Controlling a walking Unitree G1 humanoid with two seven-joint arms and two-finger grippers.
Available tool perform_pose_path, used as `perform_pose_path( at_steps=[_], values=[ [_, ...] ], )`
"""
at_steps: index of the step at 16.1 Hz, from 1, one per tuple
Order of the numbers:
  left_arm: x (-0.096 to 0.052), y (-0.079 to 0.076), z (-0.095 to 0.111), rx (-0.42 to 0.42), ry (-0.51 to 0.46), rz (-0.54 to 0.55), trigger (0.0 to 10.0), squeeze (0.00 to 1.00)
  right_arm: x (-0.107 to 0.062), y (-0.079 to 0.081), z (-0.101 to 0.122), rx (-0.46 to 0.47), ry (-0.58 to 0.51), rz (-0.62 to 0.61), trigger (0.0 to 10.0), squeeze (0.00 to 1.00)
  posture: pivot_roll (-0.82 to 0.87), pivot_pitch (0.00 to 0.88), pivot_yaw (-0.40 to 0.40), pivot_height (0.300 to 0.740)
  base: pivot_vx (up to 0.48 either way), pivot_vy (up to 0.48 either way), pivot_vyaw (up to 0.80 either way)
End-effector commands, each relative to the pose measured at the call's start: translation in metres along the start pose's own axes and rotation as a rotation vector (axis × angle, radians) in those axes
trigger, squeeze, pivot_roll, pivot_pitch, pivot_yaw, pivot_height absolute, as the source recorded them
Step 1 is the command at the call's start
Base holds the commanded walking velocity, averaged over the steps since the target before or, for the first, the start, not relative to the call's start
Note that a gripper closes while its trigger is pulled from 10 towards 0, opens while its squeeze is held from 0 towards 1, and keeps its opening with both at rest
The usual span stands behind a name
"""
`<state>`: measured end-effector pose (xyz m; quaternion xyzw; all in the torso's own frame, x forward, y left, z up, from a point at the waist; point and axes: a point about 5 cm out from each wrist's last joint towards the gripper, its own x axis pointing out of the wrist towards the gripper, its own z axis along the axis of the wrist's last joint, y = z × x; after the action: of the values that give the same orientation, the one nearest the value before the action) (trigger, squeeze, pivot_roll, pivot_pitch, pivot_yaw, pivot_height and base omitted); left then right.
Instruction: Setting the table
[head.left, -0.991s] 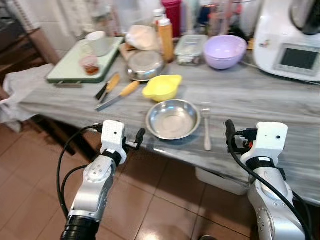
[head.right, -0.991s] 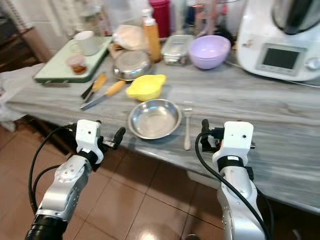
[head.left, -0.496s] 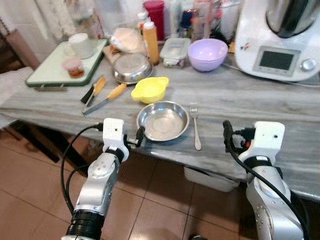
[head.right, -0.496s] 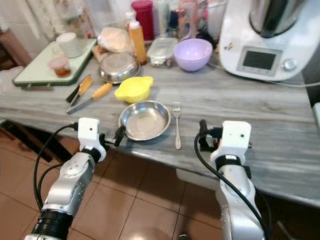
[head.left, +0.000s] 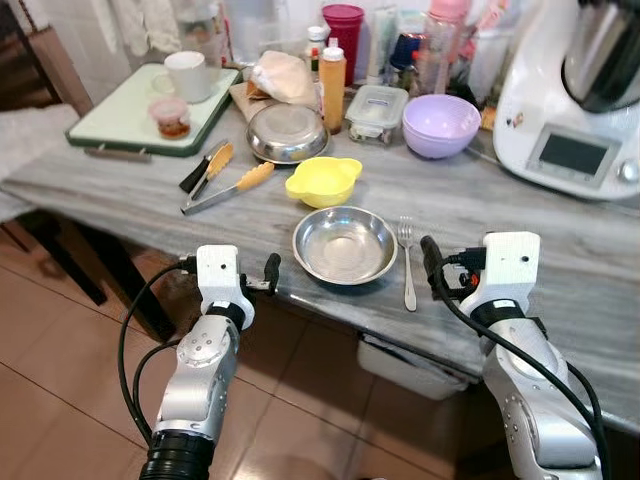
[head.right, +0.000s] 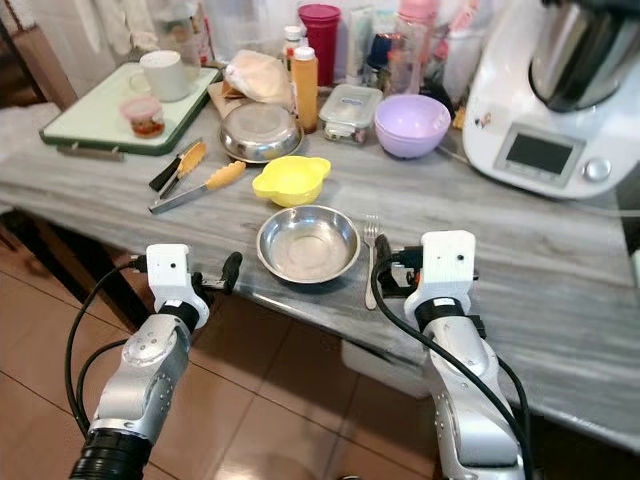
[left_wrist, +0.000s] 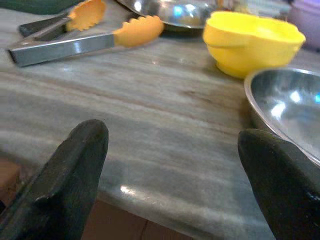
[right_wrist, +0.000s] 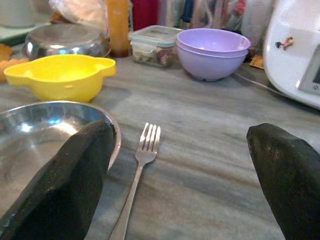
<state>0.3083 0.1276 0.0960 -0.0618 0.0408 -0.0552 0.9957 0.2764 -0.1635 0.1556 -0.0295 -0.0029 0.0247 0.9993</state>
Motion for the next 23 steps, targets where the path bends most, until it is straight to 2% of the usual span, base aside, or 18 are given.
perform_pose_path(
  at_steps=[1, 3, 5, 7, 10, 16, 21, 23],
  values=[
    [-0.001, 0.0, -0.005, 0.005, 0.011, 0.004, 10.0, 0.0, 0.003, -0.001, -0.001, -0.009, 0.017, 0.014, 10.0, 0.0, -0.16, 0.027, -0.093, 0.74, 0.0, 0.0, 0.0],
    [0.001, -0.001, -0.005, 0.005, 0.004, 0.002, 10.0, 0.0, 0.006, 0.001, -0.003, -0.02, 0.03, 0.031, 10.0, 0.0, -0.16, 0.028, -0.106, 0.74, 0.0, 0.0, 0.0],
    [0.002, 0.002, -0.005, 0.003, 0.005, 0.012, 10.0, 0.0, 0.01, 0.002, -0.005, -0.025, 0.031, 0.045, 10.0, 0.0, -0.14, 0.033, -0.076, 0.74, 0.0, 0.0, 0.0],
    [-0.001, 0.007, -0.009, -0.004, 0.025, 0.026, 10.0, 0.0, 0.012, 0.002, -0.007, -0.012, 0.019, 0.029, 10.0, 0.0, -0.16, 0.04, -0.014, 0.74, 0.0, 0.0, 0.0],
    [-0.005, 0.009, -0.015, 0.004, 0.055, 0.021, 10.0, 0.0, 0.008, -0.003, -0.015, 0.019, 0.032, -0.026, 10.0, 0.0, -0.16, 0.039, 0.021, 0.74, 0.0, 0.0, 0.0],
    [0.005, 0.0, -0.009, 0.002, 0.057, -0.04, 10.0, 0.0, 0.002, -0.008, -0.021, 0.017, 0.043, -0.066, 10.0, 0.0, -0.19, 0.044, 0.057, 0.74, 0.0, 0.0, -0.77],
    [0.006, -0.002, -0.009, 0.005, 0.062, -0.08, 10.0, 0.0, 0.001, -0.01, -0.021, 0.023, 0.035, -0.091, 10.0, 0.0, -0.2, 0.047, 0.069, 0.74, 0.0, 0.0, -0.77],
    [0.007, -0.005, -0.008, 0.016, 0.057, -0.098, 10.0, 0.0, 0.001, -0.008, -0.02, 0.025, 0.026, -0.087, 10.0, 0.0, -0.2, 0.047, 0.071, 0.74, 0.0, 0.0, 0.0]
  ],
)
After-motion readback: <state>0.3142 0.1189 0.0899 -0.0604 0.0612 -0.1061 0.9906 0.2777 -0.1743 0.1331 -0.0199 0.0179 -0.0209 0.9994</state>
